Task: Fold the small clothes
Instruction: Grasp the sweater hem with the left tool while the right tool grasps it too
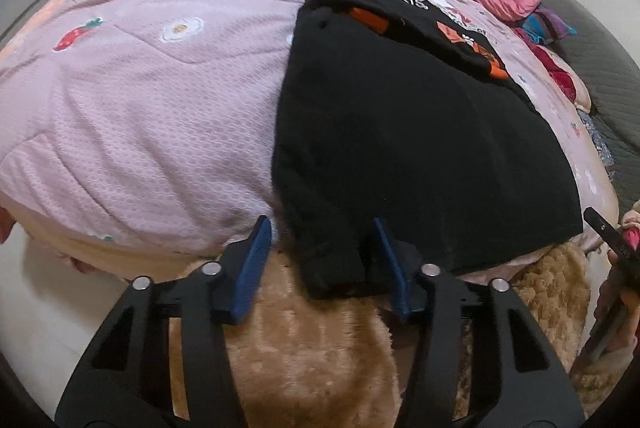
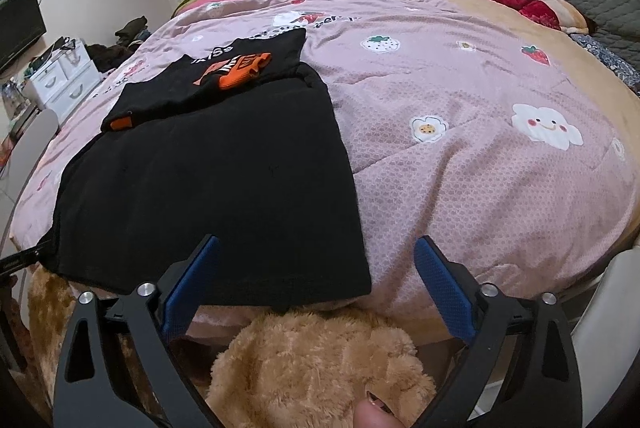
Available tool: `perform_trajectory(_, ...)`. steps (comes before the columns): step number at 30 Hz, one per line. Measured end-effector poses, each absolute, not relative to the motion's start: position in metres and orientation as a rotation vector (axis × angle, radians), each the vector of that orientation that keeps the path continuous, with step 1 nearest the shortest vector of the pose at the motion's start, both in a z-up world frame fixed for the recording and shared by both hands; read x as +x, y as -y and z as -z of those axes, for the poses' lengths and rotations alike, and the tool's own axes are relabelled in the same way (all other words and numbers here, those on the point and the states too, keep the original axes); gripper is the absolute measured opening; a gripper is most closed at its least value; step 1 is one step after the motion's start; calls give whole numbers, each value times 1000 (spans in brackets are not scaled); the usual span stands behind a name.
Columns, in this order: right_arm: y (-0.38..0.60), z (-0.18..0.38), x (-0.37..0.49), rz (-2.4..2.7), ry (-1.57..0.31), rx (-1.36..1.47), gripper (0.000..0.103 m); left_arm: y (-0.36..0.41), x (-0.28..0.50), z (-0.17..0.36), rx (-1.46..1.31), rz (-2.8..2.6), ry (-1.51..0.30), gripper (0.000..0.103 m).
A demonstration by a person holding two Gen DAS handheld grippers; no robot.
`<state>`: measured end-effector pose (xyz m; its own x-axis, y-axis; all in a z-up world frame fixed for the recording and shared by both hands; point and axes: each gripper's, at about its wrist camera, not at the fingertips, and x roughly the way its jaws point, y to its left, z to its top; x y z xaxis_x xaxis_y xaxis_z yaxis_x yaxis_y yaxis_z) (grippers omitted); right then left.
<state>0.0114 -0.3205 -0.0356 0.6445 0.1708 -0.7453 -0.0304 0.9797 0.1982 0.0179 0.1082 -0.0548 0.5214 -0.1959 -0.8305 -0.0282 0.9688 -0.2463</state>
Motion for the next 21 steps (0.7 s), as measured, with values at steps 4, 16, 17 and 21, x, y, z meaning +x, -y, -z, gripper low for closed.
perform_trajectory(4, 321, 38, 10, -145, -875, 200, 82, -101, 24, 60, -239, 106, -1036, 42)
perform_trajectory(16, 331, 63, 16, -163, -914, 280, 28, -99, 33, 67, -235, 89, -1031, 42)
perform_trajectory(17, 330, 60, 14, -185, -903, 287, 15, -99, 33, 67, -238, 89, -1029, 42)
perform_trajectory(21, 331, 49, 9, -210, -873, 288, 9, -98, 33, 67, -227, 89, -1024, 39)
